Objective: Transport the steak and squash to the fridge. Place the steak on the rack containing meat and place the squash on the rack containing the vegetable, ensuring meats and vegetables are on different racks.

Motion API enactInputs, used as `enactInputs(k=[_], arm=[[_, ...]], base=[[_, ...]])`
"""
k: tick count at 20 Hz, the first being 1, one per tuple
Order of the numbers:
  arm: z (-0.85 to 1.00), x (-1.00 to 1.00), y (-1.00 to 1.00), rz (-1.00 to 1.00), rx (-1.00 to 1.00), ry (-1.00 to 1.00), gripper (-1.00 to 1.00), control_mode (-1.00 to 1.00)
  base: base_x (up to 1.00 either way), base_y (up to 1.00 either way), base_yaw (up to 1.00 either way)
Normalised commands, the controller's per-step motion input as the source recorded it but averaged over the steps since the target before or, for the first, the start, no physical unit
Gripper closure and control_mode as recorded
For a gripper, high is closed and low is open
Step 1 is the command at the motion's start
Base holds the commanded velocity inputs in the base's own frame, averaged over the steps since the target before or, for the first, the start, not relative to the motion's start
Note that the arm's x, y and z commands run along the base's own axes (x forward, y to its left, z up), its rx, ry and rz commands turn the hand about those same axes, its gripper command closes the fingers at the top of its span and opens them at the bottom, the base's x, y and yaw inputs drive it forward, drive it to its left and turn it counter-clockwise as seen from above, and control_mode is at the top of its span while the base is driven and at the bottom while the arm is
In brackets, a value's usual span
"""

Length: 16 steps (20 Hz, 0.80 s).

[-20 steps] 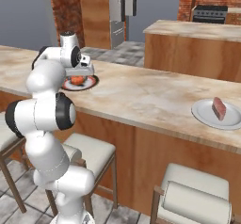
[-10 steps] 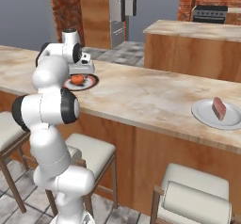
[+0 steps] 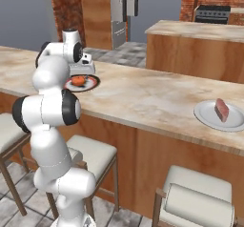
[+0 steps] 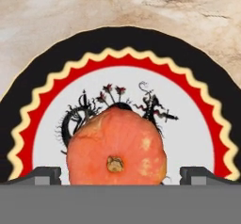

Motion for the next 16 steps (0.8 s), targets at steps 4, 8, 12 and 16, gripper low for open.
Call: enactInputs(k=[4,8,12,16], arm=[[-0.12,0.00,0.00,0.00,0.00,0.00,-1.00,-1.00],[-0.13,0.00,0.00,0.00,0.00,0.00,-1.00,-1.00],[-0.05,0.00,0.00,0.00,0.00,0.02,-1.00,-1.00],[-0.06,0.00,0.00,0.00,0.00,0.01,-1.00,-1.00]], base=[[0.00,0.00,0.00],[0.00,0.00,0.00],[0.00,0.00,0.00],[0.00,0.00,0.00]])
